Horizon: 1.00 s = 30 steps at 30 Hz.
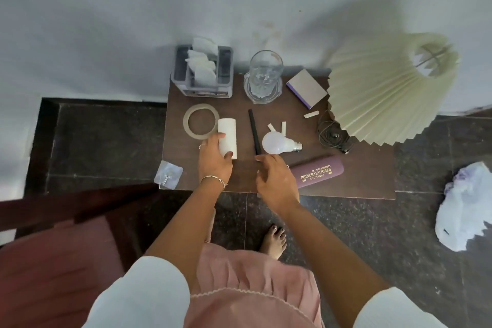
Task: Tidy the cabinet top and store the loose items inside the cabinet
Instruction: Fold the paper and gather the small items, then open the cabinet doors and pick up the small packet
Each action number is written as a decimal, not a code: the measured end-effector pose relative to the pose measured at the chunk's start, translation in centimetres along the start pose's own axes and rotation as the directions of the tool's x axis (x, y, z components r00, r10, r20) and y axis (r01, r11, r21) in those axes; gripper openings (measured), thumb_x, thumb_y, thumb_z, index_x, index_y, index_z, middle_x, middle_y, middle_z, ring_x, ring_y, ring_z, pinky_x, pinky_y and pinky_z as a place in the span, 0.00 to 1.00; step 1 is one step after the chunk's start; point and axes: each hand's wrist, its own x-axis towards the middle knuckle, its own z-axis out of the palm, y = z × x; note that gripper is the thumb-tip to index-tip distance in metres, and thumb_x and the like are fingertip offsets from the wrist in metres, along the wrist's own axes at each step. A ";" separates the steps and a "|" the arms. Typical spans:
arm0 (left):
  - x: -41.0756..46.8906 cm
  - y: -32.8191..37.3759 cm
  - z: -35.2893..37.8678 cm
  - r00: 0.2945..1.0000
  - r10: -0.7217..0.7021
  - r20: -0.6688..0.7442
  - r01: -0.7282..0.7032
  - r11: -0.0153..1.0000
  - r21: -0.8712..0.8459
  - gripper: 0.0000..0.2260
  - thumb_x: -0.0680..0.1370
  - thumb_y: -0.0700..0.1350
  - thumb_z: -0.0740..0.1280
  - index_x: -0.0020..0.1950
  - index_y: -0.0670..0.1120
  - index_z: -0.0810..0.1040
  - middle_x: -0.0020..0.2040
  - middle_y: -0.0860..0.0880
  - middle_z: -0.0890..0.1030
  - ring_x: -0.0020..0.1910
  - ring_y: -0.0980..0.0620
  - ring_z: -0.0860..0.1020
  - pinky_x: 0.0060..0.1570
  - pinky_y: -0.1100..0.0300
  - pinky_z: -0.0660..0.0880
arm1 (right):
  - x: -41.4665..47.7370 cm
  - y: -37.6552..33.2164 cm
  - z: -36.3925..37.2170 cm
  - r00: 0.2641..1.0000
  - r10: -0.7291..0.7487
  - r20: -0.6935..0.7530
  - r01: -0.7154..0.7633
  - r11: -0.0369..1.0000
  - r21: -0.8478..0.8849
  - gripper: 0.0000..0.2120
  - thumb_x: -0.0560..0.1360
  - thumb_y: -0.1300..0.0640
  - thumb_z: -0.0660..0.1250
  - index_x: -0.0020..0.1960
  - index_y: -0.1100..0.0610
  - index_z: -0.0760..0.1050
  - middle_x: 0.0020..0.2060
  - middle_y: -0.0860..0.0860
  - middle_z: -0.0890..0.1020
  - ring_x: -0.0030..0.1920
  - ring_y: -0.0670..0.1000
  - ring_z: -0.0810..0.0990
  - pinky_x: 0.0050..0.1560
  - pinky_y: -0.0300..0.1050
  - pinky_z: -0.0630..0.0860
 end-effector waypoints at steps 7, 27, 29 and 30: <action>-0.5 -1.3 -1.0 1.000 0.029 -0.001 -0.029 0.999 -0.038 0.17 0.73 0.37 0.70 0.60 0.46 0.75 0.60 0.46 0.78 0.59 0.46 0.77 0.61 0.49 0.74 | 0.1 -0.7 1.6 0.998 -0.055 0.036 0.056 0.998 -0.022 0.17 0.75 0.60 0.64 0.63 0.54 0.73 0.59 0.50 0.76 0.57 0.51 0.76 0.57 0.46 0.75; -10.0 -12.0 5.0 0.928 -0.060 0.367 0.078 0.996 -0.034 0.22 0.73 0.47 0.68 0.67 0.53 0.72 0.62 0.52 0.77 0.59 0.55 0.75 0.54 0.66 0.68 | -1.9 8.8 10.3 0.645 0.764 -0.014 -0.458 0.402 0.793 0.23 0.75 0.67 0.61 0.69 0.59 0.68 0.50 0.53 0.75 0.39 0.48 0.72 0.40 0.40 0.70; -9.7 -11.9 6.0 0.908 -0.007 0.420 0.008 1.000 -0.002 0.25 0.73 0.48 0.67 0.71 0.55 0.68 0.67 0.53 0.74 0.63 0.53 0.73 0.60 0.62 0.69 | -1.5 10.0 10.3 0.668 0.743 0.039 -0.485 0.395 0.780 0.21 0.74 0.67 0.60 0.67 0.60 0.70 0.44 0.53 0.76 0.36 0.48 0.70 0.35 0.39 0.69; -9.6 -11.7 6.3 0.896 0.011 0.444 -0.021 1.000 0.019 0.27 0.73 0.49 0.67 0.72 0.56 0.66 0.68 0.54 0.73 0.64 0.52 0.74 0.63 0.59 0.70 | -1.6 10.5 10.3 0.690 0.720 0.068 -0.501 0.408 0.763 0.22 0.74 0.69 0.59 0.67 0.60 0.70 0.44 0.53 0.76 0.36 0.49 0.72 0.34 0.39 0.70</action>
